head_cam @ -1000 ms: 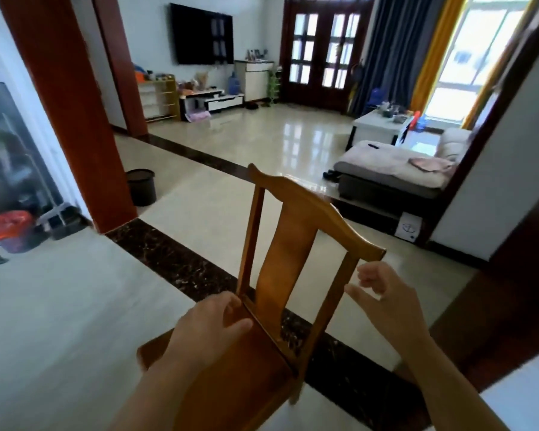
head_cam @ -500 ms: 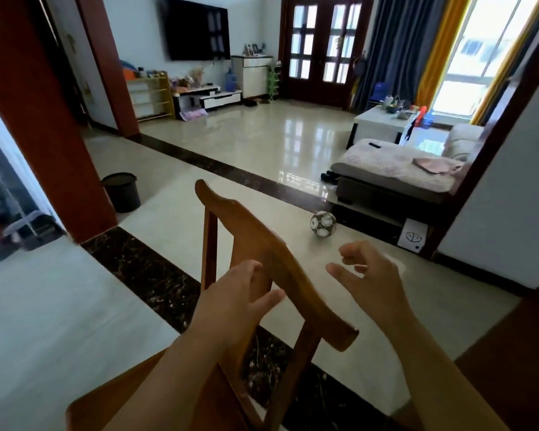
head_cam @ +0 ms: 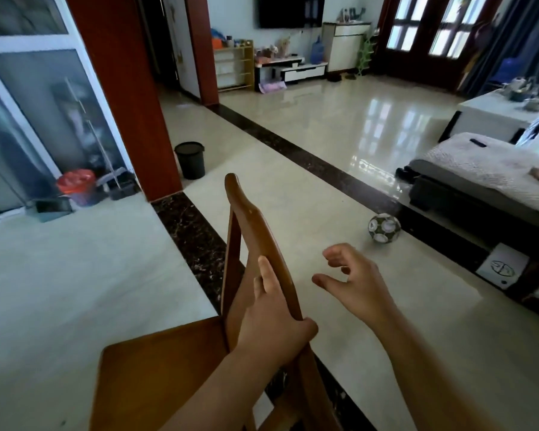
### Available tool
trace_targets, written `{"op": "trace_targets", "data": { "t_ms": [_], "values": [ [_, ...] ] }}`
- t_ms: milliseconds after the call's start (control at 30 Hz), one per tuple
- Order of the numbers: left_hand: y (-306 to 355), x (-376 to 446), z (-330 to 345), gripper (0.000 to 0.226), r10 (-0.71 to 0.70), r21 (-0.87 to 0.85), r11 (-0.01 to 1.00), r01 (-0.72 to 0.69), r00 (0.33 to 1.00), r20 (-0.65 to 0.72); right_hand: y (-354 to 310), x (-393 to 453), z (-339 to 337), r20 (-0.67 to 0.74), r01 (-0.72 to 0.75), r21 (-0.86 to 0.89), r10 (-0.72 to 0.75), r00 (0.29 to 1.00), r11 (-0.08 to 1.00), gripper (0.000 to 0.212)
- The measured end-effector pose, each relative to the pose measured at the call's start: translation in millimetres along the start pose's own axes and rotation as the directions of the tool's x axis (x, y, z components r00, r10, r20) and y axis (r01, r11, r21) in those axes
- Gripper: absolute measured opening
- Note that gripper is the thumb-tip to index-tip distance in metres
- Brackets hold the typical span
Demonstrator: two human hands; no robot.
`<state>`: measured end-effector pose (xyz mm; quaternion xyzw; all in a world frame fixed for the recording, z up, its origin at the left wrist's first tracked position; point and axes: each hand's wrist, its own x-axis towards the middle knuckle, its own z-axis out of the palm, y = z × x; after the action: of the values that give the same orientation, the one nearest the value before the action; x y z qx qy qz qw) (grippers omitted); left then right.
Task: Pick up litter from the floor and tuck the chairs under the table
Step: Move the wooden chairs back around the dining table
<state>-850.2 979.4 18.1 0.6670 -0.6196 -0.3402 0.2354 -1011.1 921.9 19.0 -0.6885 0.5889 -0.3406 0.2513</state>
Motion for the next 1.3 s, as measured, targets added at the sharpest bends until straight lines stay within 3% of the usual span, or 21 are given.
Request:
{"op": "trace_targets", "data": {
  "t_ms": [300, 500, 633, 767, 867, 1067, 1200, 1300],
  "values": [
    [-31.1, -36.2, -23.1, 0.123, 0.024, -0.103, 0.995, -0.014, 0.995, 0.096, -13.2, 10.9, 28.2, 0.232, 0.101, 0.045, -0.109, 0.967, 0.994, 0.061],
    [-63.9, -83.2, -70.6, 0.117, -0.083, -0.067, 0.993, 0.098, 0.977, 0.196, -38.3, 27.4, 60.6, 0.485, 0.179, 0.091, -0.200, 0.851, 0.980, 0.098],
    [-86.0, -129.3, -109.7, 0.105, -0.196, -0.050, 0.976, 0.211, 0.958, 0.210, -60.7, 34.6, 83.2, 0.568, 0.213, 0.125, -0.246, 0.785, 0.969, 0.116],
    [-111.6, -185.2, -136.2, 0.084, -0.310, -0.115, 0.941, 0.317, 0.948, 0.077, -82.5, 26.9, 110.0, 0.609, 0.244, 0.170, -0.297, 0.735, 0.955, 0.116],
    [-129.4, -228.7, -142.9, 0.072, -0.395, -0.124, 0.916, 0.382, 0.912, -0.112, -99.3, 9.0, 133.8, 0.622, 0.239, 0.238, -0.336, 0.707, 0.941, 0.118],
    [-153.5, -283.7, -136.8, 0.055, -0.482, -0.110, 0.867, 0.486, 0.759, -0.438, -112.9, -32.3, 170.2, 0.575, 0.258, 0.268, -0.369, 0.730, 0.928, 0.126],
    [-159.9, -295.8, -121.6, 0.083, -0.486, 0.120, 0.735, 0.667, 0.643, -0.592, -118.9, -48.0, 182.1, 0.559, 0.365, 0.226, -0.427, 0.711, 0.903, 0.124],
    [-167.4, -298.3, -115.4, 0.091, -0.512, 0.153, 0.623, 0.767, 0.548, -0.662, -125.3, -51.2, 188.4, 0.546, 0.366, 0.216, -0.423, 0.723, 0.905, 0.116]
  ]
}}
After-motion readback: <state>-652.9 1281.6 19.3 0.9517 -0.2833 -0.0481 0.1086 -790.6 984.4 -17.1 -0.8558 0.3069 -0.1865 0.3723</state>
